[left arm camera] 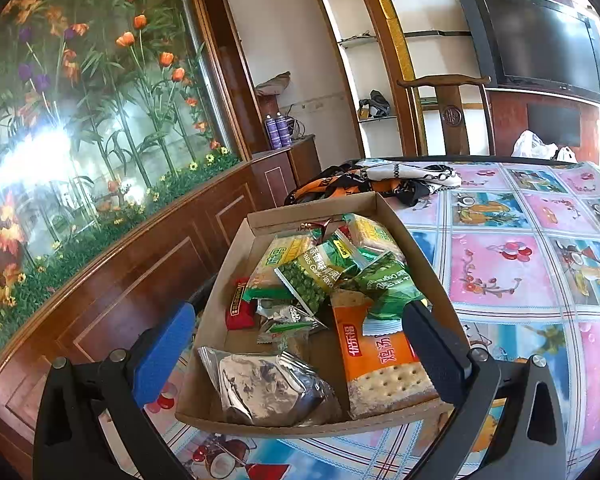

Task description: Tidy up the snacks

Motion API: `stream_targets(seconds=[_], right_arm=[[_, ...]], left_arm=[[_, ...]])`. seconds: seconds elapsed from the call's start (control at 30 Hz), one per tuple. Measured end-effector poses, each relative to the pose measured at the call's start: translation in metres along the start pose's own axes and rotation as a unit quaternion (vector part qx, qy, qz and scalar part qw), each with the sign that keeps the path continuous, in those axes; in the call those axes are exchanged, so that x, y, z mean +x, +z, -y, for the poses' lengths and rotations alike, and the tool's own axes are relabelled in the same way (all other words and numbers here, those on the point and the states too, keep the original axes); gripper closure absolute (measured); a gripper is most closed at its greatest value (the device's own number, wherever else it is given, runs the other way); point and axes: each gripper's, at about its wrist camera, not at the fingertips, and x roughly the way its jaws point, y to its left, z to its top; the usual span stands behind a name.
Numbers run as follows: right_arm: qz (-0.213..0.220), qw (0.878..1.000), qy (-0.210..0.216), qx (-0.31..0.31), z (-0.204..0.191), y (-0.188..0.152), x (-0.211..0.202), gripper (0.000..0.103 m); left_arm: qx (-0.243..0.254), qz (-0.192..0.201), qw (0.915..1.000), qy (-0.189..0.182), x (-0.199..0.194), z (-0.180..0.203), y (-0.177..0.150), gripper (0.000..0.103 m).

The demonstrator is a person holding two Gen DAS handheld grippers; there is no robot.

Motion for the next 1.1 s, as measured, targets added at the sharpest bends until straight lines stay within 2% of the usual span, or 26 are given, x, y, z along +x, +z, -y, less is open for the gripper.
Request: stream_targets(seconds=[0.77, 0.97, 1.1], right_arm=[[0.003, 1.0, -0.006, -0.009, -0.005, -0.001, -0.002, 0.001], [0.007, 1.0, -0.009, -0.005, -0.001, 0.0, -0.002, 0.001], [0.016, 1.0, -0.015, 0.019, 0.01, 0.002, -0.005, 0.001]], left_arm=[[-0.004, -0.001, 1.0, -0.008, 0.003, 0.002, 0.001, 0.0], [-0.002, 0.002, 1.0, -0.007, 0.002, 0.003, 0.002, 0.0], [-0.001, 0.004, 0.9999, -0.016, 0.0, 0.006, 0.003, 0.0]])
